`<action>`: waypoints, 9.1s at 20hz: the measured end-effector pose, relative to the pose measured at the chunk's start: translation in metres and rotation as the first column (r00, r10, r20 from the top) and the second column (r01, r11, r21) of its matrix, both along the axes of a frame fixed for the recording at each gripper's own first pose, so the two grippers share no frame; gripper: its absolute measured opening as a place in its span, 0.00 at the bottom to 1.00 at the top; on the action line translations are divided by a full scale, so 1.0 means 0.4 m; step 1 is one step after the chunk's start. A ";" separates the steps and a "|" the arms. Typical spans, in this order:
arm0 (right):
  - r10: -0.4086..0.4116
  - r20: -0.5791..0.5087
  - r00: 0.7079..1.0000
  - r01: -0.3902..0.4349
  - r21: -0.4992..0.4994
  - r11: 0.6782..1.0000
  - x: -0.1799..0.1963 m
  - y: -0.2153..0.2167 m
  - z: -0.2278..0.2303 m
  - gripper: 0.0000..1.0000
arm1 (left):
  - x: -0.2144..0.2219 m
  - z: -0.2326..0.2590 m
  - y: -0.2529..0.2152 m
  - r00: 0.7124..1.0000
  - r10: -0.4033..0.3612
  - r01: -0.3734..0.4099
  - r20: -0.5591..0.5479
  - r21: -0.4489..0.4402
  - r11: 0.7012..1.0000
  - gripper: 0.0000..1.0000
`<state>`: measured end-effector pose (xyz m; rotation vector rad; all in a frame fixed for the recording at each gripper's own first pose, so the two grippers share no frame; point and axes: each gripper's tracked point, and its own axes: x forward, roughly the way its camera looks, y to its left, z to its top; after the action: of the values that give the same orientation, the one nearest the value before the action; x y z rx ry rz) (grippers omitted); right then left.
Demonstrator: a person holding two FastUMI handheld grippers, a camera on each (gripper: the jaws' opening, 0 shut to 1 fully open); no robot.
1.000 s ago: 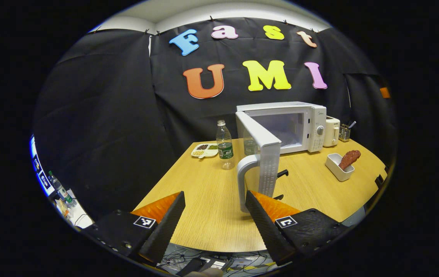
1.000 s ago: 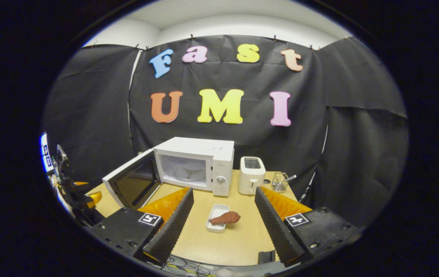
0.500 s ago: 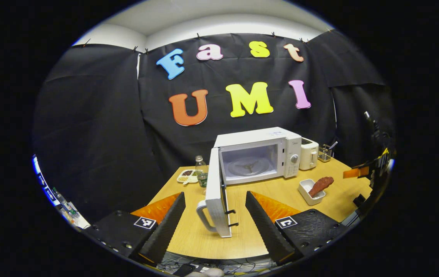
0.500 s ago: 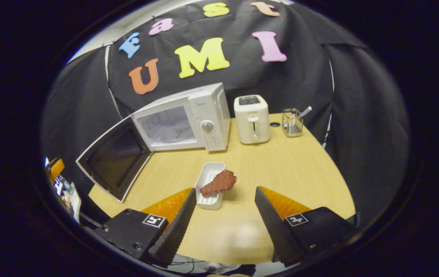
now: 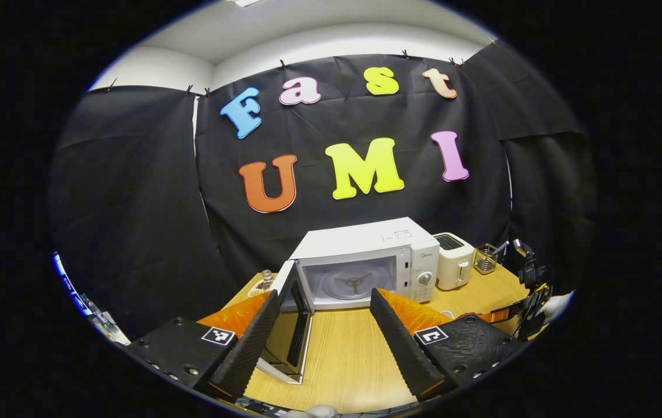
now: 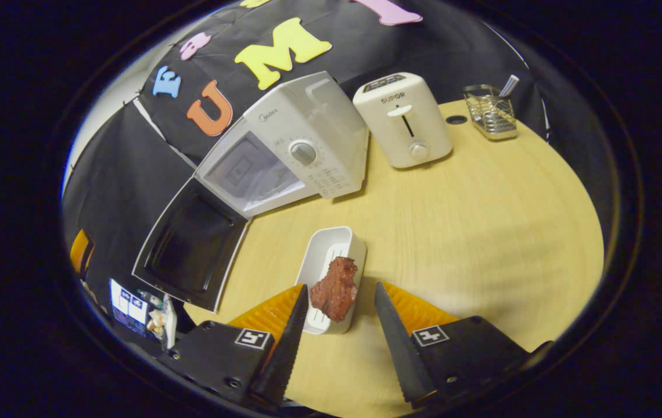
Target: Open the microwave oven with the left hand, put the food in, and close the microwave oven.
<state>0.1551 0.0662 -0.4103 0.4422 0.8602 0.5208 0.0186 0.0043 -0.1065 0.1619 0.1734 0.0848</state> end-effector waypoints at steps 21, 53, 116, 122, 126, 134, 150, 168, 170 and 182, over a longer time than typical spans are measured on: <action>-0.092 0.117 0.989 0.077 0.124 0.989 0.043 0.230 0.289 0.15 | 0.037 -0.097 0.046 0.990 -0.128 0.125 -0.058 -0.050 0.991 0.96; -0.750 0.021 0.661 0.647 0.489 0.585 0.671 0.785 0.080 0.16 | 0.046 -0.215 0.337 0.965 -0.239 0.239 -0.106 -0.015 0.971 0.96; -0.294 0.509 0.809 0.503 -0.338 0.795 -0.107 0.197 0.525 0.99 | 0.044 -0.452 0.666 0.990 -0.023 -0.002 -0.141 -0.175 0.985 0.00; -0.342 0.510 0.789 0.554 -0.349 0.756 -0.222 0.091 0.570 0.99 | 0.084 -0.537 0.569 0.976 -0.141 0.108 -0.165 -0.194 0.975 0.00; -0.372 0.488 0.789 0.563 -0.333 0.756 -0.260 0.051 0.572 0.99 | 0.111 -0.549 0.505 0.969 -0.185 0.150 -0.165 -0.202 0.968 0.00; -0.348 0.468 0.812 0.523 -0.321 0.790 -0.285 -0.041 0.557 0.99 | 0.089 -0.539 0.277 0.952 -0.263 0.229 -0.158 -0.206 0.951 0.00; -0.307 0.447 0.840 0.488 -0.376 0.788 -0.329 -0.257 0.517 0.99 | 0.319 -0.491 -0.169 0.921 -0.380 0.355 -0.088 -0.213 0.910 0.00; -0.500 0.414 0.760 0.643 -0.372 0.670 -0.264 -0.259 0.513 0.99 | 0.603 -0.508 -0.300 0.890 -0.444 0.414 -0.101 -0.230 0.881 0.00; -0.516 0.409 0.753 0.654 -0.373 0.659 -0.254 -0.261 0.509 0.99 | 0.628 -0.518 -0.300 0.897 -0.428 0.397 -0.108 -0.228 0.889 0.00; -0.525 0.403 0.750 0.660 -0.390 0.642 -0.197 -0.231 0.500 0.99 | 0.660 -0.548 -0.317 0.897 -0.427 0.386 -0.119 -0.263 0.884 0.00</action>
<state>0.0762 -0.0261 -0.2104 0.1348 0.5160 -0.2858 0.2828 -0.1225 -0.3256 -0.0326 0.3185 -0.3732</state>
